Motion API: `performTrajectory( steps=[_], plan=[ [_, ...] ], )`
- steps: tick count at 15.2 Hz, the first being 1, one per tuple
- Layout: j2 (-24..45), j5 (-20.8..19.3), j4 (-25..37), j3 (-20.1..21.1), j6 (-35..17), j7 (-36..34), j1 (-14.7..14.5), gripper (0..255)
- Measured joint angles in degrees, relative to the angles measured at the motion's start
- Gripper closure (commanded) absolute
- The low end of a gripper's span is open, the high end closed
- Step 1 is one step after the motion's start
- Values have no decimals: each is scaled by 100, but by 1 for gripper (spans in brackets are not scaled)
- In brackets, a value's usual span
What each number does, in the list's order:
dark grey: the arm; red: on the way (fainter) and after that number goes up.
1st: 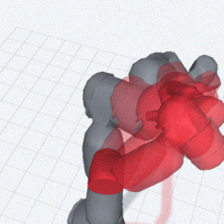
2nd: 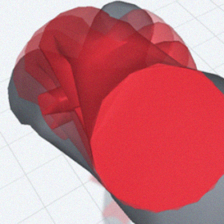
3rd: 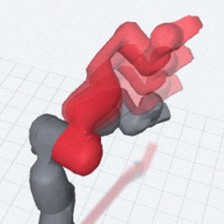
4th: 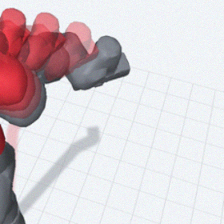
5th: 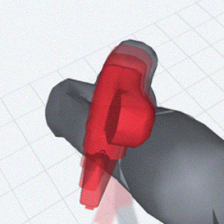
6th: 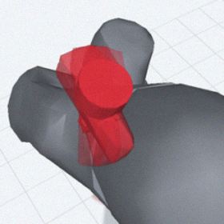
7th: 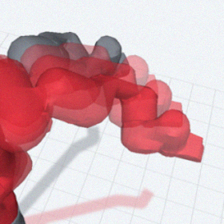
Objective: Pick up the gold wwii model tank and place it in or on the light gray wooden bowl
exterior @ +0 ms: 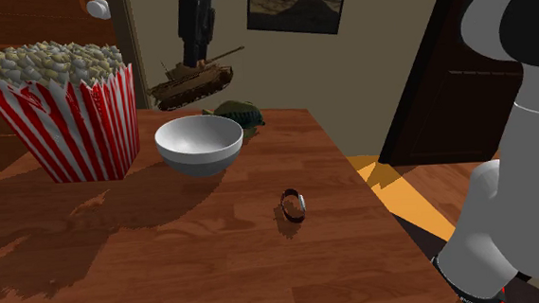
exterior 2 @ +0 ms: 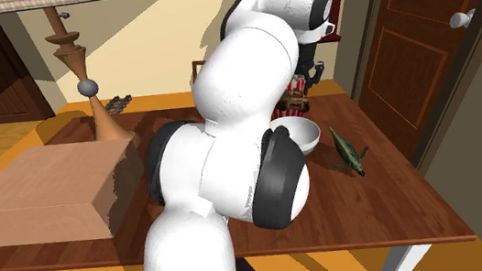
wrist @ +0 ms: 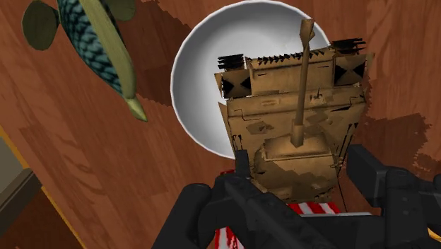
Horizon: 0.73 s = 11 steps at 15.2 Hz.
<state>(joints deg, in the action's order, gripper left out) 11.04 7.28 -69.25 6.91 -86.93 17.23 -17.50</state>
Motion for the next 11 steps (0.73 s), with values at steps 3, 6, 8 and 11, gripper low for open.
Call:
performTrajectory(
  steps=[3, 6, 8, 11],
  plan=[
    [-122, 16, -393, -6, -268, 51, 13, 255],
    [-232, 30, -804, -5, -568, 86, 12, 255],
    [-300, 41, -1041, -9, -736, 116, 19, 255],
    [-394, 57, -1388, -12, -986, 158, 25, 255]
  ],
)
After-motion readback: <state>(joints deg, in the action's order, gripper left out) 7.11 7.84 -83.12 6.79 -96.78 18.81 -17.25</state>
